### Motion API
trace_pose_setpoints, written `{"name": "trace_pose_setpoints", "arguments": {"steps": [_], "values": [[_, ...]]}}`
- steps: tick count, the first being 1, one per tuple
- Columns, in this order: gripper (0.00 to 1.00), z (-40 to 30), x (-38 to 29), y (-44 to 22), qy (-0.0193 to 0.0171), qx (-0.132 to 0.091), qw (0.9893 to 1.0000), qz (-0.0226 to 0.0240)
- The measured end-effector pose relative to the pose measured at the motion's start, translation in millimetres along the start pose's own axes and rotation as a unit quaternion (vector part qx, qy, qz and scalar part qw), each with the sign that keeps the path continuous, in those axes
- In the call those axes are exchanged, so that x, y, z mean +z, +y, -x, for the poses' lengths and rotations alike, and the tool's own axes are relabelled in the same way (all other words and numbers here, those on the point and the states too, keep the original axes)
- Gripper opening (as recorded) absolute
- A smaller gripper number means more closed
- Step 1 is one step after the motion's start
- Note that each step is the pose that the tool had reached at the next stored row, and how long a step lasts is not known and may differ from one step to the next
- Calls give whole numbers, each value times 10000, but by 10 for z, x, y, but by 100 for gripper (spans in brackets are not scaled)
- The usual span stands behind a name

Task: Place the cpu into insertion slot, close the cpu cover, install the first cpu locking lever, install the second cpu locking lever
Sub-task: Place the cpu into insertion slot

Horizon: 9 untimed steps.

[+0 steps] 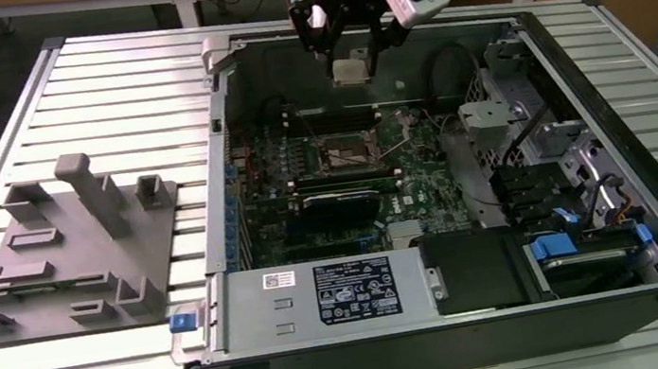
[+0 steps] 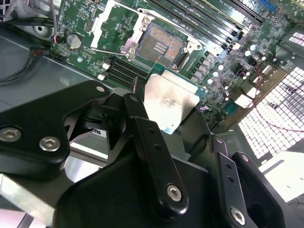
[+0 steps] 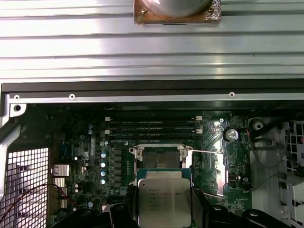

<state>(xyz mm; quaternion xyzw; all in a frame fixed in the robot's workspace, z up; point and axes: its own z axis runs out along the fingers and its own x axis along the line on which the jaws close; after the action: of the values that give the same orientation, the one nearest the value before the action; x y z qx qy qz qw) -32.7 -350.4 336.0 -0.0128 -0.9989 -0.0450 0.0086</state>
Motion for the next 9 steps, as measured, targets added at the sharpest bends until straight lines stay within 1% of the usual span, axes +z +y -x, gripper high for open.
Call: {"name": "trace_pose_setpoints", "arguments": {"steps": [9], "values": [[54,0,17,-1,0,0,10000,0]]}}
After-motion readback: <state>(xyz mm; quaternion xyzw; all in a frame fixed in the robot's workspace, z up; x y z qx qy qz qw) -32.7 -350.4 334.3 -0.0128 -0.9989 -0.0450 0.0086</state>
